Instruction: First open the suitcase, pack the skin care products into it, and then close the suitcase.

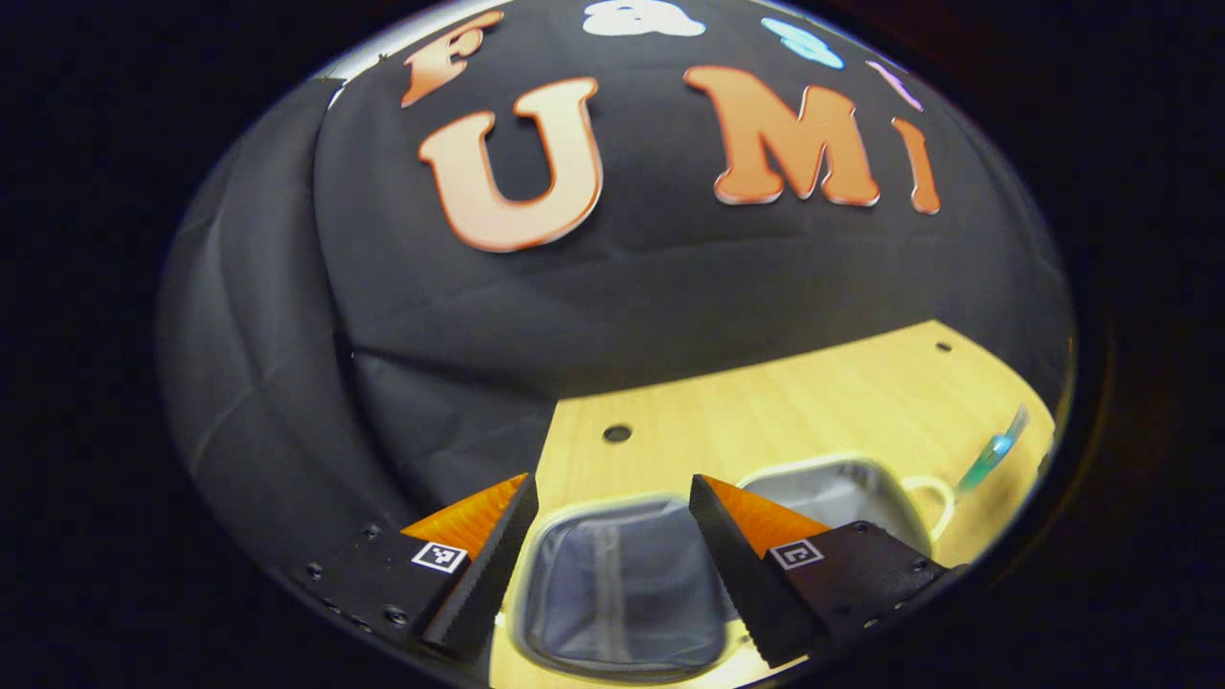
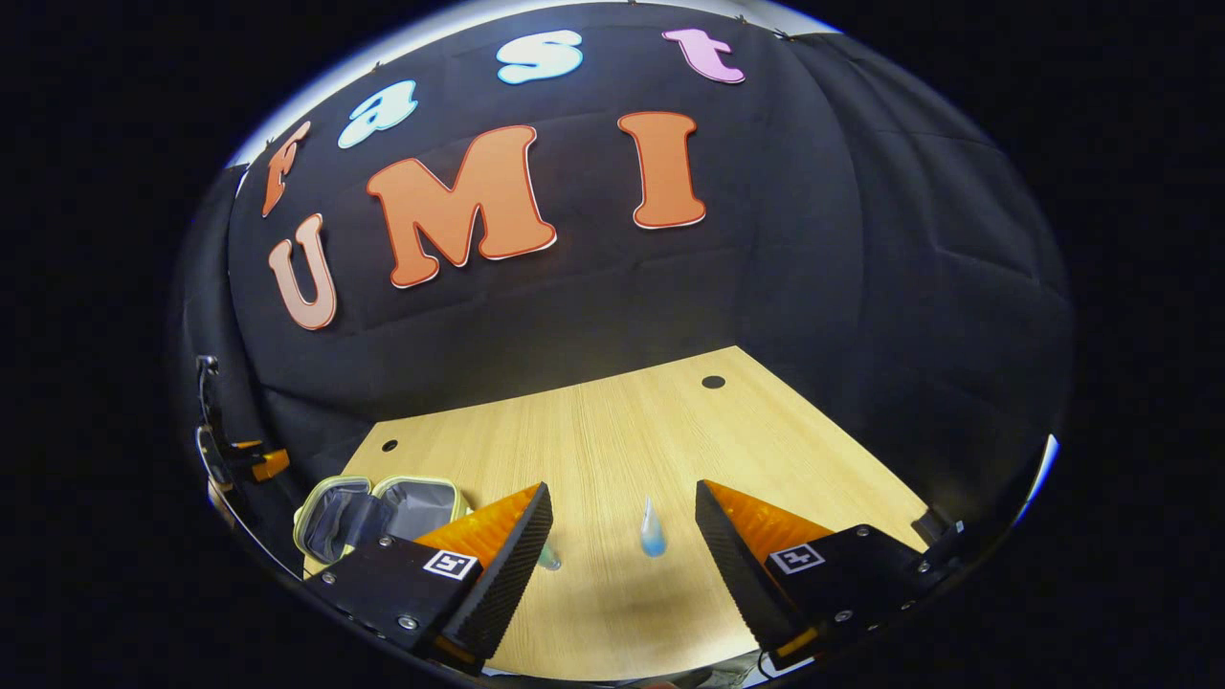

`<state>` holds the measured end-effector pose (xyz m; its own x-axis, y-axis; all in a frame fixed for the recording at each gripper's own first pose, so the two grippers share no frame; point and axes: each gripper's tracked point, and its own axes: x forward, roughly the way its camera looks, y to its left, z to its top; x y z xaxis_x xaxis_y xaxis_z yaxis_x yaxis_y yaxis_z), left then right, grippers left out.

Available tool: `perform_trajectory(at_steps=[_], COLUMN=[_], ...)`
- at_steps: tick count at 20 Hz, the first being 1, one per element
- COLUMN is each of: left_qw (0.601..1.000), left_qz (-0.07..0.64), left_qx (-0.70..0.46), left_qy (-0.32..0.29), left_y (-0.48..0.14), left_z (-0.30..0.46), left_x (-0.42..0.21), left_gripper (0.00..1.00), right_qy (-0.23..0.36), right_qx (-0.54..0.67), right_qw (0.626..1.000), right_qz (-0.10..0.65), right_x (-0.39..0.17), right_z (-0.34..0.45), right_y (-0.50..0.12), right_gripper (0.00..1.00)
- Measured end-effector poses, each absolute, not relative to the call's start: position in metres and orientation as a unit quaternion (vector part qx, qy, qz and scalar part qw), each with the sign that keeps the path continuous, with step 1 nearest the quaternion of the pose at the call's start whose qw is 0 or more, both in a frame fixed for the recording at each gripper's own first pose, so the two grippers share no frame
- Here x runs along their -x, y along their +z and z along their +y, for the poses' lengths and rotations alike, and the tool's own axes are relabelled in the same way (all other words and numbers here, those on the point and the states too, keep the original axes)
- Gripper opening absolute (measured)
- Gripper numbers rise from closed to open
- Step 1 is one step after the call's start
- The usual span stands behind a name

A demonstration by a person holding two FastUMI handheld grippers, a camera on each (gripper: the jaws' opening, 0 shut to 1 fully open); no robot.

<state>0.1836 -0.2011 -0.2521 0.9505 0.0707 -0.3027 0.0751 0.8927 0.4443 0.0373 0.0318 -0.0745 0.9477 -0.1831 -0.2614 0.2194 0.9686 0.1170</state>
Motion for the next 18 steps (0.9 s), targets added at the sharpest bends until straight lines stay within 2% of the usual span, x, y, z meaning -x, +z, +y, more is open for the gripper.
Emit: perform_trajectory(at_steps=[6,10,13,18], left_qw=[0.984,0.986,0.983,0.978], left_qz=[0.081,0.054,0.057,0.101], left_qx=[-0.149,-0.126,-0.135,-0.129], left_qy=[-0.057,-0.090,-0.115,-0.130], left_y=[-0.237,-0.255,-0.293,-0.372], left_z=[-0.351,-0.442,-0.500,-0.557], left_x=[-0.163,-0.146,-0.138,-0.137], left_gripper=[0.98,0.98,0.98,0.98], right_qy=[-0.054,-0.037,-0.031,-0.018], right_qx=[-0.057,-0.046,-0.034,-0.038], right_qw=[0.987,0.986,0.984,0.978], right_qz=[0.143,0.159,0.172,0.205], right_x=[-0.045,-0.043,-0.045,-0.048], right_z=[0.026,0.012,-0.001,-0.013], right_y=[-0.079,-0.089,-0.102,-0.134], right_gripper=[0.95,0.95,0.95,0.95])
